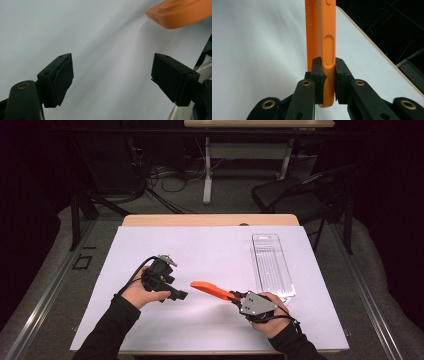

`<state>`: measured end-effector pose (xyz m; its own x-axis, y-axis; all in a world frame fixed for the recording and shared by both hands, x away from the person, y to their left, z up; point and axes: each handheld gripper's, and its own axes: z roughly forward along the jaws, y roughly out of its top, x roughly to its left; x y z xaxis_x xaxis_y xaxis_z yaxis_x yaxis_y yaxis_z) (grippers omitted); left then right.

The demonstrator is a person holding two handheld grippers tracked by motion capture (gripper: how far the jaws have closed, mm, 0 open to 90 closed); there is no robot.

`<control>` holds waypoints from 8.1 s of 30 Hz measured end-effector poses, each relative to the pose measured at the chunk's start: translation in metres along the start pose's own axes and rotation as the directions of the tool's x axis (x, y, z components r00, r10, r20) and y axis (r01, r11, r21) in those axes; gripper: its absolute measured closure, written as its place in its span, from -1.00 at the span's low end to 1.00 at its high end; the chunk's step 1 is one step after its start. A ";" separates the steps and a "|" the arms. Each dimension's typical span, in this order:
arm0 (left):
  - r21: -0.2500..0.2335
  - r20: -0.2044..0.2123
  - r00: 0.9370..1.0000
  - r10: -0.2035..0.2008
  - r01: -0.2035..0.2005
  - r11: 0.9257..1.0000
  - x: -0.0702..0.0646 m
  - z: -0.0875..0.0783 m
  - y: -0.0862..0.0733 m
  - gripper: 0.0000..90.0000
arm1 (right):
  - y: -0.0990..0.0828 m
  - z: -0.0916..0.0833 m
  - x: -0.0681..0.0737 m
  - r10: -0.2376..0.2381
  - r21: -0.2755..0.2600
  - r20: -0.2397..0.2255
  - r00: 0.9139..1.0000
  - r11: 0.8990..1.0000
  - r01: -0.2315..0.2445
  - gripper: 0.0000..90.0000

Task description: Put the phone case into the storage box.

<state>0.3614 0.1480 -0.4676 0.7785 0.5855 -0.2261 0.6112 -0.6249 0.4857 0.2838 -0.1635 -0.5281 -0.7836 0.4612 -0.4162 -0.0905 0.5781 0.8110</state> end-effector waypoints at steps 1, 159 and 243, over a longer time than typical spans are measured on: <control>-0.004 -0.001 1.000 0.001 -0.001 1.000 -0.001 0.001 0.000 -0.59 | 0.000 0.000 0.000 0.017 -0.003 -0.002 1.000 1.000 -0.017 0.80; -0.449 0.197 0.979 -0.059 0.143 0.882 -0.016 0.007 -0.015 0.82 | -0.017 0.015 0.014 0.433 -0.126 -0.153 0.888 0.883 -0.452 0.80; -0.376 0.208 0.948 -0.242 0.306 0.874 -0.023 0.004 -0.012 0.90 | -0.016 0.016 0.015 0.484 -0.098 -0.180 0.856 0.857 -0.506 0.77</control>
<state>0.3373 0.1399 -0.4716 0.6193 0.5991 -0.5076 0.7189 -0.1727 0.6733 0.2833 -0.1551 -0.5543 -0.8251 0.5541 0.1103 0.2581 0.1960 0.9460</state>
